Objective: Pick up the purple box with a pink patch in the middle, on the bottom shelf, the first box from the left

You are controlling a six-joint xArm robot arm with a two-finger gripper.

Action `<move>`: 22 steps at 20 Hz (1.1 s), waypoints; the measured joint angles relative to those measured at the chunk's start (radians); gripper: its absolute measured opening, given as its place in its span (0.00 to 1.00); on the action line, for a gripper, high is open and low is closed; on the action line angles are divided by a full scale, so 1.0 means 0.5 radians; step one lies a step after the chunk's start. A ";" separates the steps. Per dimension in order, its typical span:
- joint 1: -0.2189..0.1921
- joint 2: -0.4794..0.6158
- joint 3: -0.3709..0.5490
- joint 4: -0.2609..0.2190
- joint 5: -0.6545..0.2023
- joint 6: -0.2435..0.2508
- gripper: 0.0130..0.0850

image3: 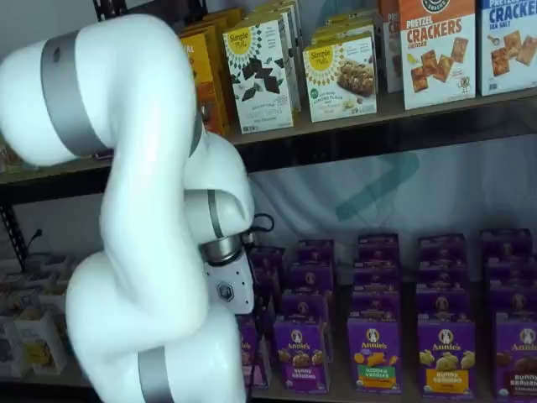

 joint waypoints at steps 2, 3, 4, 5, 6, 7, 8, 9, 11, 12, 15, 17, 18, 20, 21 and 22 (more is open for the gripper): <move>0.016 0.103 -0.041 0.069 -0.055 -0.042 1.00; 0.025 0.154 -0.062 0.101 -0.080 -0.061 1.00; 0.036 0.214 -0.085 0.121 -0.119 -0.068 1.00; 0.047 0.265 -0.104 0.121 -0.159 -0.059 1.00; 0.056 0.315 -0.122 0.129 -0.197 -0.058 1.00; 0.065 0.367 -0.145 0.139 -0.231 -0.059 1.00; 0.074 0.421 -0.171 0.151 -0.259 -0.061 1.00; 0.083 0.475 -0.199 0.148 -0.283 -0.050 1.00; 0.104 0.598 -0.263 0.120 -0.335 -0.006 1.00; 0.112 0.649 -0.294 0.110 -0.347 0.011 1.00; 0.142 0.833 -0.407 0.068 -0.404 0.077 1.00; 0.159 0.945 -0.482 0.029 -0.459 0.128 1.00; 0.169 1.005 -0.525 0.028 -0.487 0.138 1.00; 0.185 1.119 -0.620 0.038 -0.529 0.145 1.00; 0.186 1.160 -0.655 0.009 -0.545 0.174 1.00; 0.186 1.190 -0.682 -0.006 -0.554 0.188 1.00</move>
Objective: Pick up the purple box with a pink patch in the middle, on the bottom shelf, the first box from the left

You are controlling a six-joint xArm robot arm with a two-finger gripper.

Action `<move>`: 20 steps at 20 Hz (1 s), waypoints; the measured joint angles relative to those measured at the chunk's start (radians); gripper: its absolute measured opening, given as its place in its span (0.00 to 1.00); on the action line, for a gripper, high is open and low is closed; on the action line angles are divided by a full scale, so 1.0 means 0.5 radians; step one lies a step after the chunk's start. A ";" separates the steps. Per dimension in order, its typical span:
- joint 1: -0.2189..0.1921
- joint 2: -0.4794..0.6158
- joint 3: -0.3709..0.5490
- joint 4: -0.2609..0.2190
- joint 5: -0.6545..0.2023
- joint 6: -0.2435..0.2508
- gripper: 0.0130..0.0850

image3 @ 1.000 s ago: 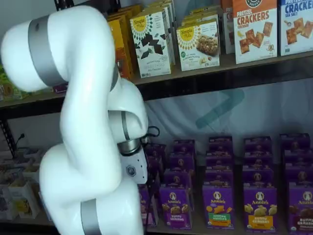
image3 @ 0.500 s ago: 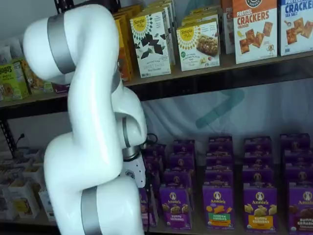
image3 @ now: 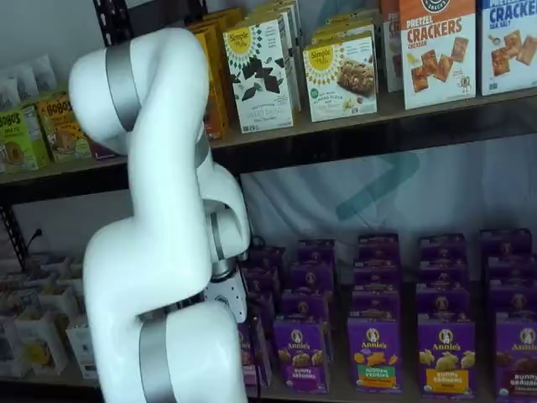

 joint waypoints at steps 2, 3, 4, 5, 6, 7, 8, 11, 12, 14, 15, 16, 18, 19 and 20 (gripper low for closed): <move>-0.002 0.071 -0.076 -0.044 0.013 0.039 1.00; -0.004 0.101 -0.111 -0.070 0.022 0.061 1.00; -0.007 0.136 -0.150 -0.090 0.029 0.077 1.00; -0.011 0.174 -0.190 -0.100 0.030 0.083 1.00; -0.014 0.209 -0.229 -0.112 0.032 0.091 1.00; -0.017 0.244 -0.267 -0.119 0.036 0.095 1.00; -0.019 0.277 -0.305 -0.131 0.042 0.103 1.00; -0.022 0.356 -0.384 -0.087 0.021 0.058 1.00; -0.022 0.385 -0.414 -0.052 0.013 0.026 1.00; -0.021 0.441 -0.475 -0.036 -0.007 0.012 1.00; -0.020 0.467 -0.507 -0.038 -0.014 0.014 1.00; -0.018 0.491 -0.538 -0.028 -0.021 0.006 1.00; -0.012 0.525 -0.586 -0.011 -0.031 -0.005 1.00; -0.008 0.545 -0.621 -0.015 -0.021 0.003 1.00; -0.006 0.558 -0.644 -0.015 -0.013 0.005 1.00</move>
